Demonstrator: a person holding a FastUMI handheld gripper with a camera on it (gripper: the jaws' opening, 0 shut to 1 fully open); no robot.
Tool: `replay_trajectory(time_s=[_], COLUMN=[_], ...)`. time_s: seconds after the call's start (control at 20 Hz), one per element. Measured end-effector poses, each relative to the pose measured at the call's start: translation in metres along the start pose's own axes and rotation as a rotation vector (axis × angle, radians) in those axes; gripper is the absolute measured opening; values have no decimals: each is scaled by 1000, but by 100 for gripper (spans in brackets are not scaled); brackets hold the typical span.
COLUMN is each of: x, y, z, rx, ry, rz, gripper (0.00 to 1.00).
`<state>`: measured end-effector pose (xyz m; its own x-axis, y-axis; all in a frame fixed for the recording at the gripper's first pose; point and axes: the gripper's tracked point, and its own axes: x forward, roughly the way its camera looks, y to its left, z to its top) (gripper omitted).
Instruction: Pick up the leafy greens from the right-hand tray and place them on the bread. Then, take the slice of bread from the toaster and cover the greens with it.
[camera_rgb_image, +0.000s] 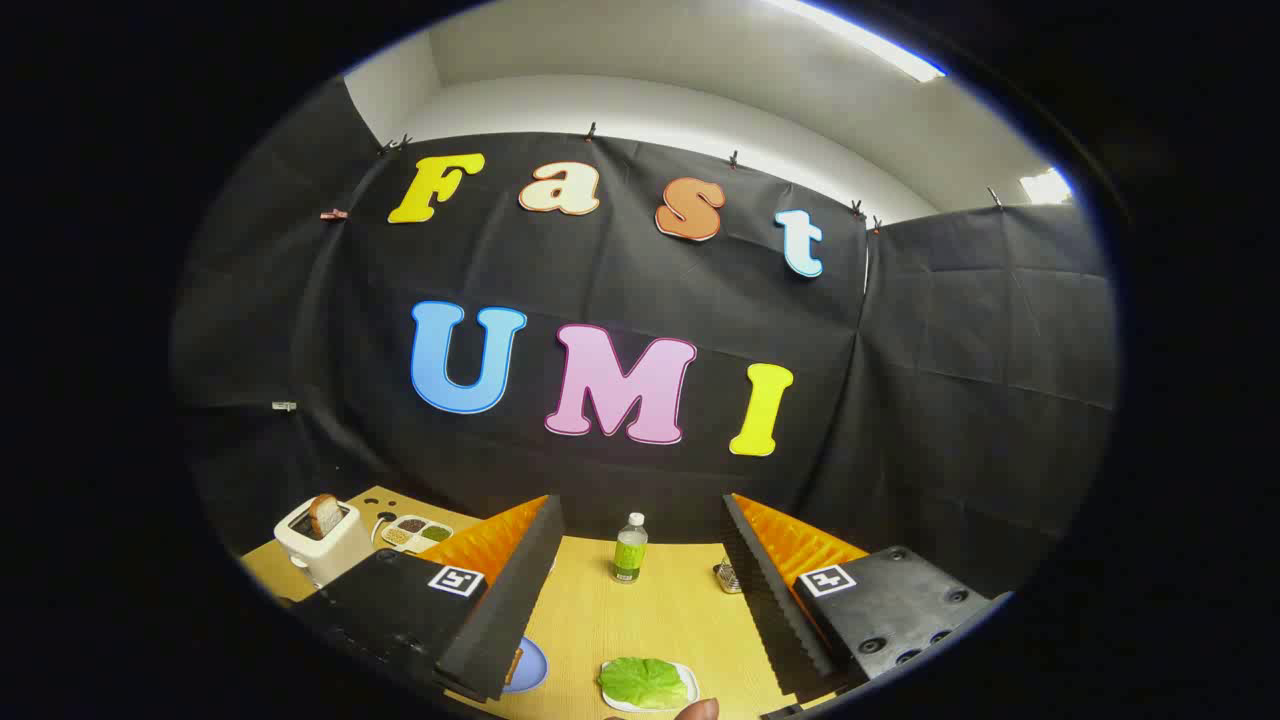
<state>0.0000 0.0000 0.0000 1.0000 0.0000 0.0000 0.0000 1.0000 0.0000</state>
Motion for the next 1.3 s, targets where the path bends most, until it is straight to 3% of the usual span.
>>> replay_trajectory(time_s=[1.3], x=[3], y=[-6], z=[-5], rx=[3], ry=[16], rz=[-8], gripper=[98])
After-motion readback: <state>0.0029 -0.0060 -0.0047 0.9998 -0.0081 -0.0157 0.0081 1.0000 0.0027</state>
